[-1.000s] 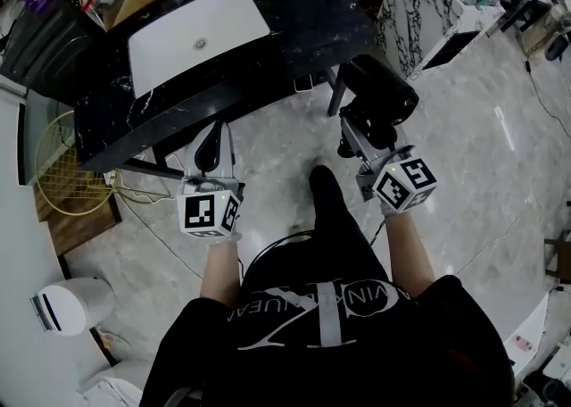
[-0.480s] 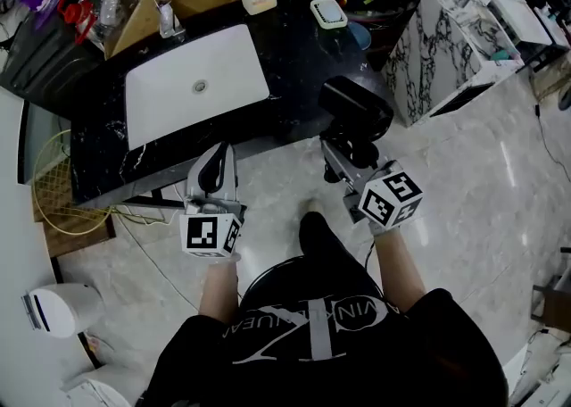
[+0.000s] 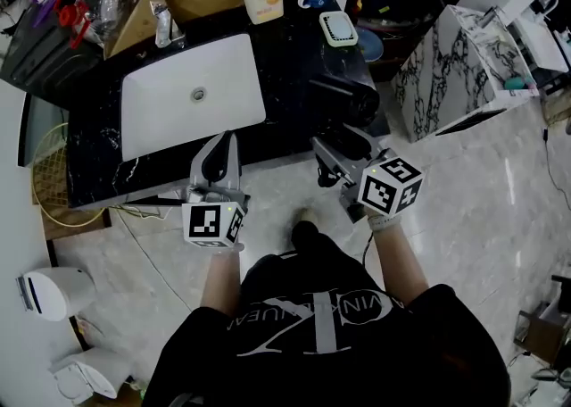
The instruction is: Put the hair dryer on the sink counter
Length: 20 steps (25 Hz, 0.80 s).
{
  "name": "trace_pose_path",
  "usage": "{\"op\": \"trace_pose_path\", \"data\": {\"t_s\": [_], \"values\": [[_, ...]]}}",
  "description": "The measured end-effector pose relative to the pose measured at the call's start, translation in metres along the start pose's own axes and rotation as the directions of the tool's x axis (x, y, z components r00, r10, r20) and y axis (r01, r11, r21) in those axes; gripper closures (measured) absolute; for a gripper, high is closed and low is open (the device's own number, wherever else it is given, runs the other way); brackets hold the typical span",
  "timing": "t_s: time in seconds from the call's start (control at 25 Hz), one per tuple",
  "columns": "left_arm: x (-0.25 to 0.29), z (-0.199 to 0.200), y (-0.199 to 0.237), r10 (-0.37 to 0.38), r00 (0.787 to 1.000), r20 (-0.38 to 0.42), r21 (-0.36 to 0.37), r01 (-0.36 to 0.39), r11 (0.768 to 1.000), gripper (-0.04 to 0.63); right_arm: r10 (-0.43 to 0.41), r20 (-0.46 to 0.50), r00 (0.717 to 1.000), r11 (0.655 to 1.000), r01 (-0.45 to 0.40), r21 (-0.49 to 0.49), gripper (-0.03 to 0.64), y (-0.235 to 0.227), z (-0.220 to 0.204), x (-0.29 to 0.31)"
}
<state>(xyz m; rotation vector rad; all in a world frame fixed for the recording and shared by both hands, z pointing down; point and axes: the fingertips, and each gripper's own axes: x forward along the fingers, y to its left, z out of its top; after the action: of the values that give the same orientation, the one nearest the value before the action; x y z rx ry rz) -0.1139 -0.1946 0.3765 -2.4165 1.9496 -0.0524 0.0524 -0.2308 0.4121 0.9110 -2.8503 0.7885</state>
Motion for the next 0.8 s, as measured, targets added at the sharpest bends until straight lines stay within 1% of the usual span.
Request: {"op": "trace_pose_path", "data": {"t_s": [0.16, 0.24, 0.32, 0.44, 0.64, 0.8], "values": [[0.015, 0.003, 0.001, -0.002, 1.0, -0.014, 0.027, 0.003, 1.0, 0.595, 0.034, -0.031, 0.999, 0.998, -0.032, 0.054, 0.375, -0.015, 0.007, 0.019], [0.02, 0.001, 0.007, 0.01, 1.0, -0.027, 0.025, -0.01, 1.0, 0.595, 0.043, -0.059, 0.997, 0.995, -0.037, 0.09, 0.376, -0.021, 0.007, 0.031], [0.026, -0.004, 0.016, 0.027, 0.999, -0.041, 0.002, -0.027, 1.0, 0.595, 0.053, -0.086, 0.995, 0.986, -0.038, 0.159, 0.376, -0.027, 0.004, 0.044], [0.04, -0.007, 0.028, 0.029, 0.998, -0.05, -0.015, -0.029, 0.999, 0.595, 0.057, -0.106, 0.993, 0.96, -0.025, 0.279, 0.376, -0.04, 0.001, 0.064], [0.074, -0.011, 0.042, -0.04, 0.998, -0.055, -0.025, 0.038, 0.999, 0.595, 0.033, -0.12, 0.992, 0.926, 0.015, 0.378, 0.377, -0.056, 0.002, 0.094], [0.109, -0.007, 0.061, -0.1, 0.993, -0.057, -0.026, 0.098, 0.995, 0.595, 0.021, -0.115, 0.993, 0.885, 0.036, 0.464, 0.377, -0.065, 0.009, 0.125]]}}
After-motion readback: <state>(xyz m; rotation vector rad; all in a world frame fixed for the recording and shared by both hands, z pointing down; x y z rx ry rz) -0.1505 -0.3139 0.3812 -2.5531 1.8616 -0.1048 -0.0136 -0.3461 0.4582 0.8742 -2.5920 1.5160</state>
